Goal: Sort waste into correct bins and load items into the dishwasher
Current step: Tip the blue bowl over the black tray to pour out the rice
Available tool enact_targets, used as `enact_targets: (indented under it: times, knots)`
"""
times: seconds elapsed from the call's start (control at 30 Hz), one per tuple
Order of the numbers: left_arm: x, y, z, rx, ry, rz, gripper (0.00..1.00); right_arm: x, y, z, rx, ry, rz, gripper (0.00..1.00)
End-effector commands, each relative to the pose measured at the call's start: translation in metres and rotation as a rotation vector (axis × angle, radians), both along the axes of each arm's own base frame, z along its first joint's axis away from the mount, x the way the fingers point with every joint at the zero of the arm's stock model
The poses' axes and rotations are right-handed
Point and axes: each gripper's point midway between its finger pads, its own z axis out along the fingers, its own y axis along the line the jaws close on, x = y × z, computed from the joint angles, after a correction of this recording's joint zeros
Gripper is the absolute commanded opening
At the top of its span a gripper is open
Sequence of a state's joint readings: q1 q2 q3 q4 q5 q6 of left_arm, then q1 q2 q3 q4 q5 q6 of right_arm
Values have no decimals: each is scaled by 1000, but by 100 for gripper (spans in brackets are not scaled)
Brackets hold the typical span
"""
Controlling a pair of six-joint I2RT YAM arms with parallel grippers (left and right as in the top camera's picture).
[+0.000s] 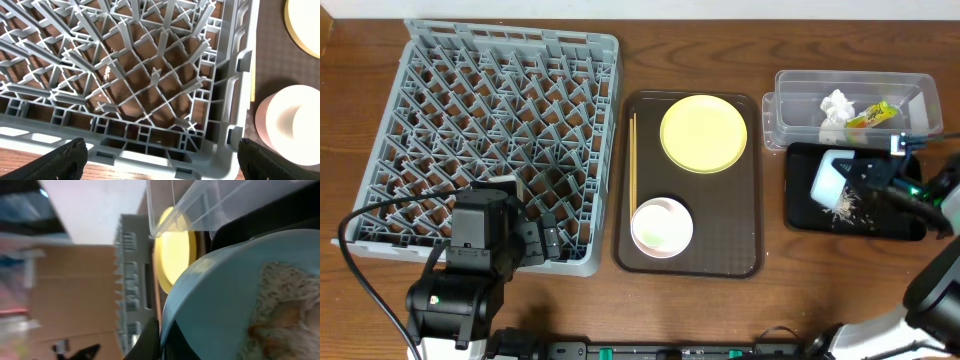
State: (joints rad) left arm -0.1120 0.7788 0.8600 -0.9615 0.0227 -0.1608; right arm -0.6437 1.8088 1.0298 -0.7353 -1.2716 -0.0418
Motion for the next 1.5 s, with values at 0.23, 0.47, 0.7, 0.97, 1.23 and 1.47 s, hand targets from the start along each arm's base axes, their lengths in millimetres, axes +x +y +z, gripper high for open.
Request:
enact_targets:
  times: [0.23,0.47,0.7,0.97,1.23,1.47]
  knots:
    - [3,2,8,-1,-24,16,96,-3,-30,26,261,-137,-99,1]
    - [3,2,8,-1,-24,16,96,-12,-59,26,284,-118,-192,1]
    - [3,2,8,-1,-24,16,96,-19,-79,26,304,-102,-256,1]
    - [3,2,8,-1,-24,16,96,-14,-67,26,333,-67,-226,1]
    - [3,2,8,-1,-23,16,96,-2,-20,27,337,-44,-89,1]
    - [3,2,8,-1,-24,16,96,3,33,41,241,-124,79,1]
